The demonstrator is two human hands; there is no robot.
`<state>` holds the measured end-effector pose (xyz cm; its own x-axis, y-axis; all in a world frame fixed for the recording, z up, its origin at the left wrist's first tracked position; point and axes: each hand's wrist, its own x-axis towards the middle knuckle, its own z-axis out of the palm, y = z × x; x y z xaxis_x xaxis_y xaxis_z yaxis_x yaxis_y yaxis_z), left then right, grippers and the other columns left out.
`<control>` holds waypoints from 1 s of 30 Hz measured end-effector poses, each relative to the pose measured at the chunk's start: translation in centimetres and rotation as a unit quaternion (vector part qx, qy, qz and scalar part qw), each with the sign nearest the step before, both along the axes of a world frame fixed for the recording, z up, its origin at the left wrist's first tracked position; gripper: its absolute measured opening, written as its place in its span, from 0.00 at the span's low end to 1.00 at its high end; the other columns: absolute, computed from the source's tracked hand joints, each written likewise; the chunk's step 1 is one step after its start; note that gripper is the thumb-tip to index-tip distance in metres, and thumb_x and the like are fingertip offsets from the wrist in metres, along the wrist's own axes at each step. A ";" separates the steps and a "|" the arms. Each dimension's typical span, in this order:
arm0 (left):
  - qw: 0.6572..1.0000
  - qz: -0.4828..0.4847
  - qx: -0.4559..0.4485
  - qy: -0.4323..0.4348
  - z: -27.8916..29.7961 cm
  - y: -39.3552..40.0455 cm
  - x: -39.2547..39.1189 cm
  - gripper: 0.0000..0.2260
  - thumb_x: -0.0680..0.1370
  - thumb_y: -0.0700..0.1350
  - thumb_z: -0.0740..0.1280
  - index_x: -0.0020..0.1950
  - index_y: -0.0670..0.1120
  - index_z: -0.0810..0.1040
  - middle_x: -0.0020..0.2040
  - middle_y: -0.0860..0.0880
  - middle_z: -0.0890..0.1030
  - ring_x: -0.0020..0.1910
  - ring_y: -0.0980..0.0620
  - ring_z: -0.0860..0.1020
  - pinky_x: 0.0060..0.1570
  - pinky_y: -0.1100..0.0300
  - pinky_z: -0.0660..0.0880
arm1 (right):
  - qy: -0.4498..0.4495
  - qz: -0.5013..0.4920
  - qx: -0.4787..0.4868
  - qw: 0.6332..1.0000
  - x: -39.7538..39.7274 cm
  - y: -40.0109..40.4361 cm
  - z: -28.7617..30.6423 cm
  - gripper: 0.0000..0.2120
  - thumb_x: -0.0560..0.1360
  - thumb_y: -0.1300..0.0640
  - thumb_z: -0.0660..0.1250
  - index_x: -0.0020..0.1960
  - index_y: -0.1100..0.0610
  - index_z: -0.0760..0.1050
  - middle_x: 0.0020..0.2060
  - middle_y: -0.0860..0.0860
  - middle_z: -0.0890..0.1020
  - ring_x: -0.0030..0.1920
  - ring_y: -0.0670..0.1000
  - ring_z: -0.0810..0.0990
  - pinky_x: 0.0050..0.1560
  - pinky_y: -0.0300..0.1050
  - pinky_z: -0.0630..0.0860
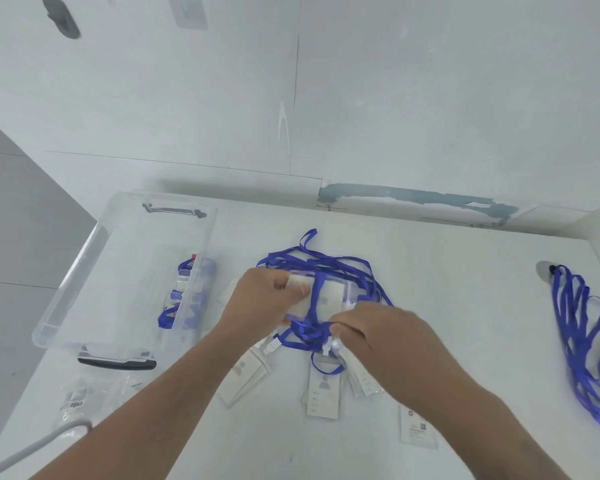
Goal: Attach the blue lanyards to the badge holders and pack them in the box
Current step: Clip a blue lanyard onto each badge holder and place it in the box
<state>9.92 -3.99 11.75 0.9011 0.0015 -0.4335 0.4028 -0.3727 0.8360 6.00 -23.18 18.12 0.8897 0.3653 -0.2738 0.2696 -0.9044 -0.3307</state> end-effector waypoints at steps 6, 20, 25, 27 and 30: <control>0.984 -0.158 -0.067 0.040 2.9 0.2 -0.8 0.06 0.76 0.50 0.73 0.44 0.49 0.87 0.39 0.52 0.85 0.36 0.55 0.81 0.38 0.60 0.80 | 0.068 -0.056 0.199 0.976 3.4 -1.9 2.7 0.02 0.69 0.49 0.76 0.39 0.43 0.83 0.34 0.39 0.81 0.33 0.42 0.75 0.36 0.33 0.70; 0.955 -0.119 -0.253 0.103 3.1 1.0 -1.7 0.11 0.75 0.47 0.72 0.54 0.45 0.85 0.55 0.40 0.84 0.47 0.45 0.78 0.39 0.58 0.79 | 0.359 -0.278 0.518 0.725 3.3 -1.3 -1.4 0.12 0.74 0.51 0.68 0.44 0.58 0.85 0.45 0.59 0.85 0.43 0.55 0.84 0.46 0.49 0.82; 0.932 -0.059 -0.331 0.135 3.2 -0.4 -2.1 0.15 0.71 0.49 0.73 0.54 0.45 0.86 0.52 0.42 0.83 0.43 0.45 0.73 0.34 0.63 0.79 | 0.453 -0.261 0.654 0.547 2.1 -0.3 -2.2 0.21 0.82 0.57 0.52 0.51 0.63 0.83 0.47 0.58 0.83 0.48 0.56 0.83 0.53 0.48 0.79; 0.929 -0.021 -0.340 0.144 3.0 -0.9 -2.2 0.13 0.71 0.48 0.72 0.52 0.46 0.86 0.50 0.42 0.83 0.45 0.42 0.73 0.33 0.63 0.79 | 0.404 -0.276 0.668 0.561 2.1 0.0 -2.7 0.21 0.81 0.62 0.53 0.43 0.61 0.85 0.41 0.56 0.84 0.42 0.54 0.84 0.44 0.45 0.80; 0.929 0.027 -0.336 0.152 2.6 -1.2 -2.6 0.12 0.74 0.47 0.71 0.55 0.43 0.85 0.51 0.41 0.85 0.42 0.47 0.82 0.33 0.62 0.79 | 0.332 -0.322 0.664 0.588 2.0 -0.1 -4.2 0.18 0.80 0.57 0.60 0.63 0.69 0.74 0.58 0.65 0.78 0.61 0.70 0.76 0.65 0.63 0.70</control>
